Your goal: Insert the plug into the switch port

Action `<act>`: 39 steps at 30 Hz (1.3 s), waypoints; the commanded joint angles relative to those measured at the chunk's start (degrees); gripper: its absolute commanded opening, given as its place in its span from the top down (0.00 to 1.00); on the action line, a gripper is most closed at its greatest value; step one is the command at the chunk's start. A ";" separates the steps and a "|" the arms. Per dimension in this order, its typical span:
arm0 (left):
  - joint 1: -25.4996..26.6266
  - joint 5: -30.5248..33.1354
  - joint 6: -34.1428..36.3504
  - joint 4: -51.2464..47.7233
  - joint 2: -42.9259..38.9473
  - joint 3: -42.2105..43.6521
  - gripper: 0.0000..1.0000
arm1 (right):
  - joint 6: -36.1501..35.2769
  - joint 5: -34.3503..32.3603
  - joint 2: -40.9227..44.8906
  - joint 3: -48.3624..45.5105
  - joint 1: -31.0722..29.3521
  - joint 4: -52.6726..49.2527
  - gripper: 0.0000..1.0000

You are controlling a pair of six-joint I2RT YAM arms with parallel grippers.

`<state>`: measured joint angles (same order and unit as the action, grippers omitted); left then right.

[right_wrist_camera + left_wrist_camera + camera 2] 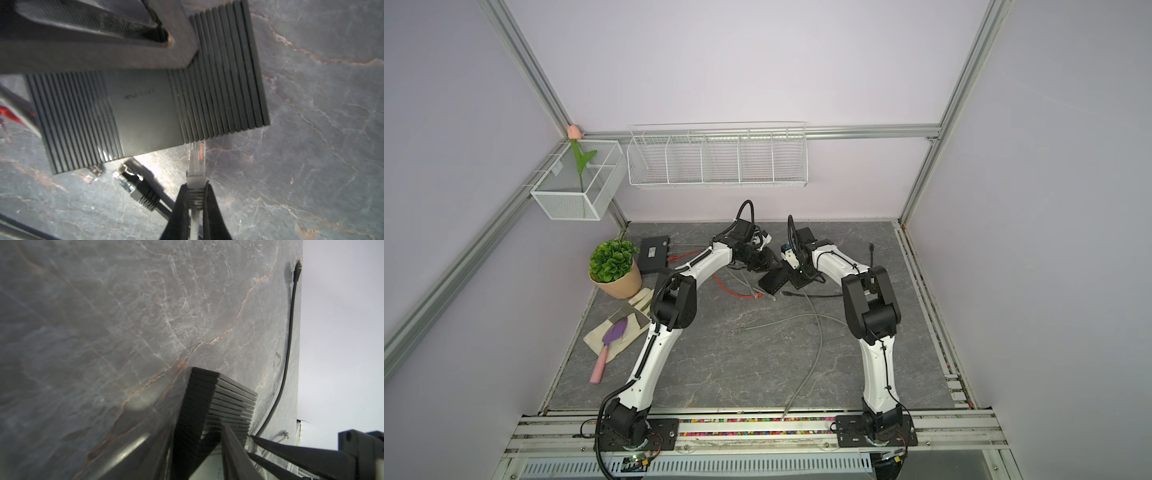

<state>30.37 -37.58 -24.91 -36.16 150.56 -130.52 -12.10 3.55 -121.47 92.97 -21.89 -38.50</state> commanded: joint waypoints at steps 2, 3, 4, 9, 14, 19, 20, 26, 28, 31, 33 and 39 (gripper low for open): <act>0.57 0.99 1.92 -6.97 2.64 1.02 0.61 | -1.78 3.91 3.08 -0.68 -1.09 3.97 0.93; 0.61 1.02 2.09 -7.07 2.68 1.01 0.61 | -1.83 4.17 2.96 -0.61 -1.23 4.04 0.93; 0.61 1.02 2.21 -7.13 2.64 0.97 0.62 | -1.82 4.27 2.75 -0.51 -1.18 3.93 0.93; 0.57 0.64 2.32 -7.43 2.91 0.38 0.62 | -2.21 5.73 2.22 -0.84 -1.27 4.29 0.93; 0.57 0.27 2.73 -7.69 3.20 -0.08 0.62 | -4.10 6.20 2.14 -1.11 -1.91 5.03 0.93; 0.70 -0.80 3.58 -9.09 4.11 -1.39 0.62 | -5.16 4.89 0.61 -0.39 -2.58 5.30 0.93; 0.71 -1.00 3.78 -9.33 4.27 -1.47 0.62 | -5.59 4.60 0.28 -0.09 -2.66 5.13 0.93; 0.79 -1.35 4.38 -9.71 4.28 -1.23 0.62 | -6.31 3.21 -1.84 0.68 -3.06 5.21 0.93; 0.83 -1.53 4.32 -9.72 4.38 -1.14 0.63 | -6.61 2.61 -2.35 1.31 -3.38 4.79 0.93; 1.02 -1.62 4.41 -9.63 4.39 -1.14 0.63 | -6.46 1.90 -2.77 1.85 -3.60 4.58 0.93; 1.14 -1.68 4.43 -9.54 4.48 -1.05 0.63 | -6.61 1.44 -3.10 2.29 -3.69 4.49 0.93; 1.49 -2.06 5.46 -10.31 4.46 -0.72 0.63 | -5.67 -0.46 -4.41 4.53 -3.83 5.42 0.93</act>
<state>29.63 -38.70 -21.39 -39.51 151.15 -132.22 -16.78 1.76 -123.85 94.65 -24.53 -38.57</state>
